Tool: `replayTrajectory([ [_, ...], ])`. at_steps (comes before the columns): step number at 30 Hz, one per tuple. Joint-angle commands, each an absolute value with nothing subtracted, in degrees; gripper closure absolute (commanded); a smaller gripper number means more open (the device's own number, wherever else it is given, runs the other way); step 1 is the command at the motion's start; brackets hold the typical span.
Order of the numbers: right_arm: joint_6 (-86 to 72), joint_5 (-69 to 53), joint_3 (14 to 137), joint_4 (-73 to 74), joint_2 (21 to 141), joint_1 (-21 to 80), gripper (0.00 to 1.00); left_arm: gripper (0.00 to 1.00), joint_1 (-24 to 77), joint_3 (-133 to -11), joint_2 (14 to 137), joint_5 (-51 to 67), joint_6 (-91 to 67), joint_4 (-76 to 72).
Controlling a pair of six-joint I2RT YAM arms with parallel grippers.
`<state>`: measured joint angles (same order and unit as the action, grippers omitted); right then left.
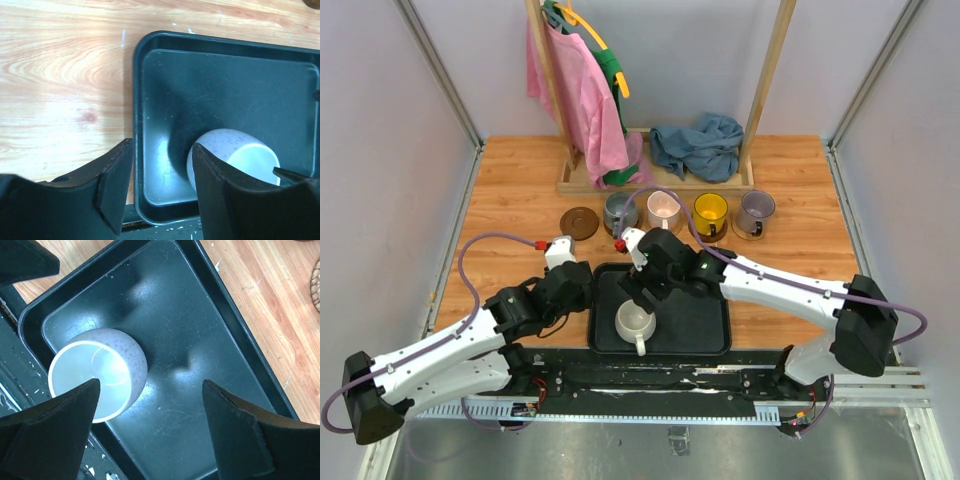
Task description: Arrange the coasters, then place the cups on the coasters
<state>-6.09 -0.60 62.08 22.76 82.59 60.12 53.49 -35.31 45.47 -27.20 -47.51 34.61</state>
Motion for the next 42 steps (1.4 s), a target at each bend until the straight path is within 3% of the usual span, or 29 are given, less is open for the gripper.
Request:
replayTrajectory([
  [1,-3.43,-3.24,65.05,23.16,85.41,60.73,0.17,0.46,54.13,-35.18,44.32,-34.74,-53.68,39.25],
  [16,-3.08,-8.23,70.59,25.79,95.96,60.73,0.19,0.45,54.11,-32.08,42.8,-33.87,-53.13,34.09],
  [34,-16.75,17.8,78.79,30.32,102.13,60.28,0.26,0.41,54.12,-32.26,45.14,-32.7,-48.11,30.23],
  [42,-18.8,18.77,78.25,29.45,98.64,59.06,0.26,0.32,54.14,-32.6,45.55,-27.03,-42.56,26.49],
])
